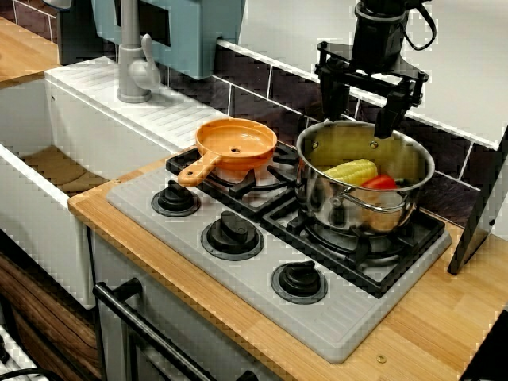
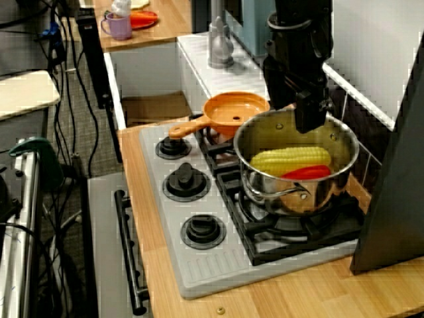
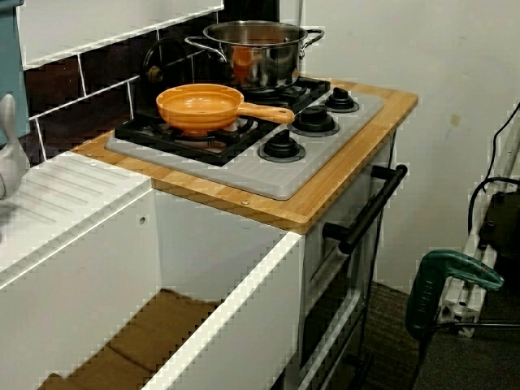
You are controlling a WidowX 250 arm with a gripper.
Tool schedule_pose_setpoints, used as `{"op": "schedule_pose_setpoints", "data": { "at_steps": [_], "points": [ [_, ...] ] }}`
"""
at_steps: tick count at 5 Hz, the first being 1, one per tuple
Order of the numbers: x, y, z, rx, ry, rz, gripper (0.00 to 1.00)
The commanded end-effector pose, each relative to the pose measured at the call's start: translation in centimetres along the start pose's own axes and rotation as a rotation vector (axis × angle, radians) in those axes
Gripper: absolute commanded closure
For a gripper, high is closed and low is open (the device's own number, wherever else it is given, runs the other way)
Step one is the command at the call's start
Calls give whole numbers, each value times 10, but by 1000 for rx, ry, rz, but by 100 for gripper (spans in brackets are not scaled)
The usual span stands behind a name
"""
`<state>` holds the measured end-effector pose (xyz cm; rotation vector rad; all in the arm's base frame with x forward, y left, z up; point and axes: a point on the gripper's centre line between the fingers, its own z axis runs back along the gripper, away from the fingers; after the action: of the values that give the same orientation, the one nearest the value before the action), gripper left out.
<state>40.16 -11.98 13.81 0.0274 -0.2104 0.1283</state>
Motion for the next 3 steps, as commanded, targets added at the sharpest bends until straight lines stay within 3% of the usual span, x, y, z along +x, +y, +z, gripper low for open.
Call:
{"op": "schedule_pose_setpoints", "data": {
  "at_steps": [1, 3],
  "points": [
    [-7, -8, 9, -25, -35, -28, 0],
    [-18, -18, -4, -27, -19, -42, 0]
  ]
}}
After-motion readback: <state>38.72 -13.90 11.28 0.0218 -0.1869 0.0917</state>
